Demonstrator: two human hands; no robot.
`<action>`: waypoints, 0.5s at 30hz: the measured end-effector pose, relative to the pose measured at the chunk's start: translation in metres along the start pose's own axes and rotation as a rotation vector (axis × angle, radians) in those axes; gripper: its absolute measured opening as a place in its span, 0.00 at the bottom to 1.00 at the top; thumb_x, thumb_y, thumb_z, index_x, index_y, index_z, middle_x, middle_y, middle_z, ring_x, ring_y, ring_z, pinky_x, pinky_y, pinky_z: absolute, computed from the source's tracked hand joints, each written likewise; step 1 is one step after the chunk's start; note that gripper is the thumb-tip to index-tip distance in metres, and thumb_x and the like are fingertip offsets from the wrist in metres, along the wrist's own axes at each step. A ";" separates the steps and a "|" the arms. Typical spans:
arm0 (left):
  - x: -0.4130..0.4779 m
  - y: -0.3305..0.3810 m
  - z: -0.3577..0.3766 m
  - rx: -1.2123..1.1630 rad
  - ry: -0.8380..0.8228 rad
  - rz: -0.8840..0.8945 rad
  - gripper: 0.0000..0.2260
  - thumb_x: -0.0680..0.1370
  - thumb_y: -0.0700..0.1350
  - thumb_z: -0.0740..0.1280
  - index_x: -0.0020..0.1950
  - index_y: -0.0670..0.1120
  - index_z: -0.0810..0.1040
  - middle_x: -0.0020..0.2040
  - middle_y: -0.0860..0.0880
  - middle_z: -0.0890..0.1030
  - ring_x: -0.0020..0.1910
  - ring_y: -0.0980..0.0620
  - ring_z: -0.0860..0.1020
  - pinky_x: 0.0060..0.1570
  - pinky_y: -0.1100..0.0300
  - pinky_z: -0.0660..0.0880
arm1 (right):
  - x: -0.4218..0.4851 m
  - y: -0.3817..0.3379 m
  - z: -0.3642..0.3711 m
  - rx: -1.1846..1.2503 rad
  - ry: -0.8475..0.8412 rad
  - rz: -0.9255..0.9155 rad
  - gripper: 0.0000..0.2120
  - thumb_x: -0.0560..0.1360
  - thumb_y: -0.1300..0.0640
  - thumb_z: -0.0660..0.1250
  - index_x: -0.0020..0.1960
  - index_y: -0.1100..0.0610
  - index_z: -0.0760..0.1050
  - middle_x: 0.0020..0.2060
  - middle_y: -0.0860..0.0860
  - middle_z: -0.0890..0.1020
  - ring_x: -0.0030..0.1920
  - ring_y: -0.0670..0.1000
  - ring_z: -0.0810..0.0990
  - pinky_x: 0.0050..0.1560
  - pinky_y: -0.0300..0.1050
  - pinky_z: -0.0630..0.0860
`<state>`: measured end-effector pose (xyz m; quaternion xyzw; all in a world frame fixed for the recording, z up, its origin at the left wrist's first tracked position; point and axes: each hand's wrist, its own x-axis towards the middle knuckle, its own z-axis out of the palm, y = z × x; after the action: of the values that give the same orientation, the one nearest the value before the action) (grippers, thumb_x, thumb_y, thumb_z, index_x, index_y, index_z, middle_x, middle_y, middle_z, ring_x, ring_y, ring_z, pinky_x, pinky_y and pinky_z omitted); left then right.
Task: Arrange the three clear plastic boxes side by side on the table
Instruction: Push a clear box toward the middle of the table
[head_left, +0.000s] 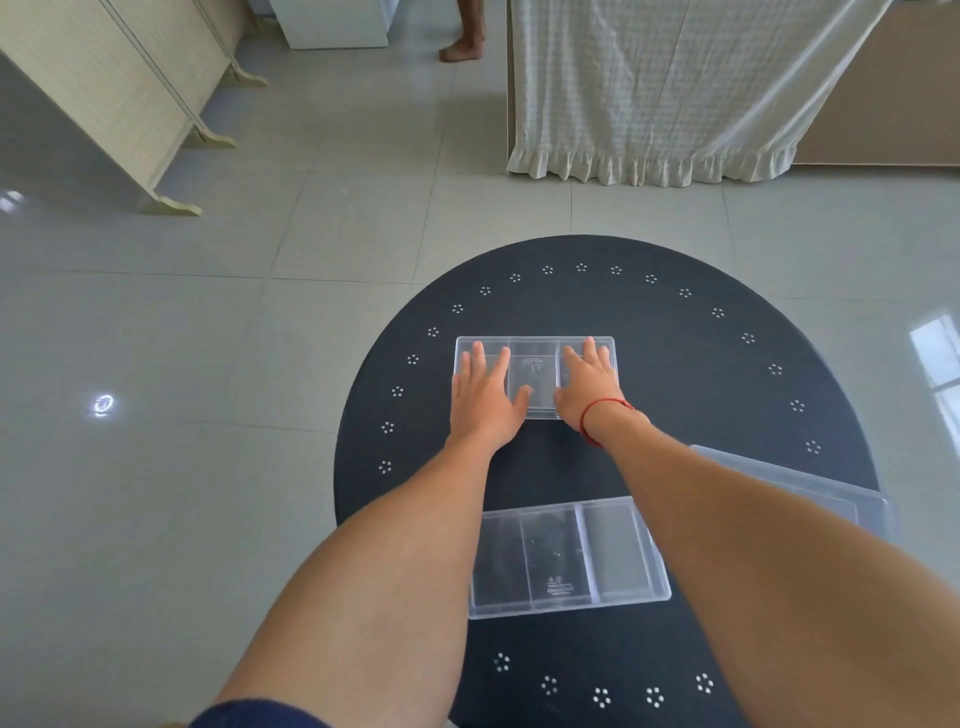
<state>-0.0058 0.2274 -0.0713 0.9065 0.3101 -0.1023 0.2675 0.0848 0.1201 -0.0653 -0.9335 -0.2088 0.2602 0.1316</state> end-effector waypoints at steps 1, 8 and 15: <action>0.003 -0.006 -0.004 -0.002 0.001 0.001 0.29 0.82 0.56 0.57 0.80 0.52 0.52 0.81 0.45 0.43 0.80 0.46 0.41 0.78 0.50 0.44 | 0.002 -0.008 0.002 -0.002 0.010 0.002 0.31 0.77 0.64 0.59 0.78 0.57 0.55 0.79 0.57 0.49 0.79 0.58 0.48 0.78 0.53 0.54; 0.026 -0.045 -0.030 -0.008 0.017 0.020 0.29 0.81 0.56 0.58 0.80 0.51 0.52 0.81 0.45 0.44 0.80 0.46 0.41 0.77 0.49 0.44 | 0.020 -0.055 0.014 -0.002 0.021 0.008 0.31 0.78 0.65 0.58 0.79 0.57 0.53 0.80 0.57 0.46 0.80 0.58 0.43 0.79 0.52 0.48; 0.043 -0.072 -0.044 -0.027 0.054 0.026 0.32 0.79 0.59 0.61 0.79 0.51 0.53 0.81 0.45 0.45 0.80 0.46 0.41 0.77 0.50 0.44 | 0.031 -0.085 0.019 0.017 0.015 0.010 0.31 0.79 0.65 0.58 0.79 0.56 0.53 0.80 0.56 0.45 0.80 0.58 0.42 0.79 0.54 0.50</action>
<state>-0.0151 0.3211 -0.0798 0.9093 0.3068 -0.0700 0.2724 0.0713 0.2120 -0.0644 -0.9353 -0.2008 0.2557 0.1399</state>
